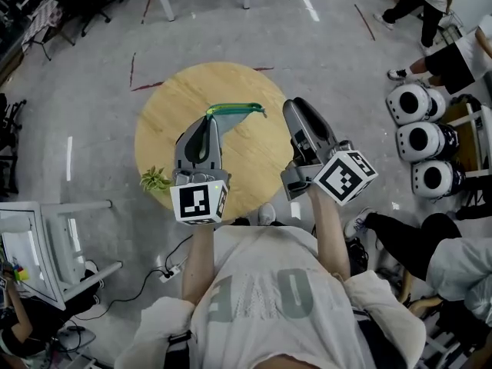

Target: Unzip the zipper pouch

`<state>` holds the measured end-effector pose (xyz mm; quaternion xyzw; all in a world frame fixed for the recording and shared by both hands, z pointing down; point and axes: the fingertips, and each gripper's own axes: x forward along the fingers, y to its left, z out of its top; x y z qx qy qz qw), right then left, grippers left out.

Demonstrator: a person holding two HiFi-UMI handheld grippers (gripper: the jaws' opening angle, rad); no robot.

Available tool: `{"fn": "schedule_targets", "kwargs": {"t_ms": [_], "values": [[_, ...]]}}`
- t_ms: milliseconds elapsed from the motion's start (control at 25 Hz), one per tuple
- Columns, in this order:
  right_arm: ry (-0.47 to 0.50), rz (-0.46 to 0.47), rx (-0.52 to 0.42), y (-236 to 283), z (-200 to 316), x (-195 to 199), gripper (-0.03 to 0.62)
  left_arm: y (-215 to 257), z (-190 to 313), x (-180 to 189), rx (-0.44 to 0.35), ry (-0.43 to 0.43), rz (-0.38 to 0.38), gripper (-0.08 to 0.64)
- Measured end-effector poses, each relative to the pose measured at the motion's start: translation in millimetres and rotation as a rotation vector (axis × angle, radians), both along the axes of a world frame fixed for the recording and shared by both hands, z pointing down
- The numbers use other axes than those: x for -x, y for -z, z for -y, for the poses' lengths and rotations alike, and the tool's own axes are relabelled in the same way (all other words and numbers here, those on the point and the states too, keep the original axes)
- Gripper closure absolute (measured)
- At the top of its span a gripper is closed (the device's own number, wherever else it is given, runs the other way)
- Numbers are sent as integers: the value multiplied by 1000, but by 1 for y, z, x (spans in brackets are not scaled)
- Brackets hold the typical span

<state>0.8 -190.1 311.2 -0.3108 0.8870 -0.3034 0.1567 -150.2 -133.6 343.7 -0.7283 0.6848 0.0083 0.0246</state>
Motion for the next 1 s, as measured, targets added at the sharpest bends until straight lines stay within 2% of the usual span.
{"fn": "schedule_targets", "kwargs": {"t_ms": [360,520,720,1000], "values": [[-44,-45,63,-27,4,-13,465,-80,21,-4,178,-25,-155,529],[-56,-68,86,-40,9,-9,465,-121,30,19,253,10,-235,529],[-66,-95,112,-59,4,9,465,-165,26,63,323,72,-250,529],[-55,-127,143,-68,6,5,465,-187,32,83,379,144,-250,529]]}}
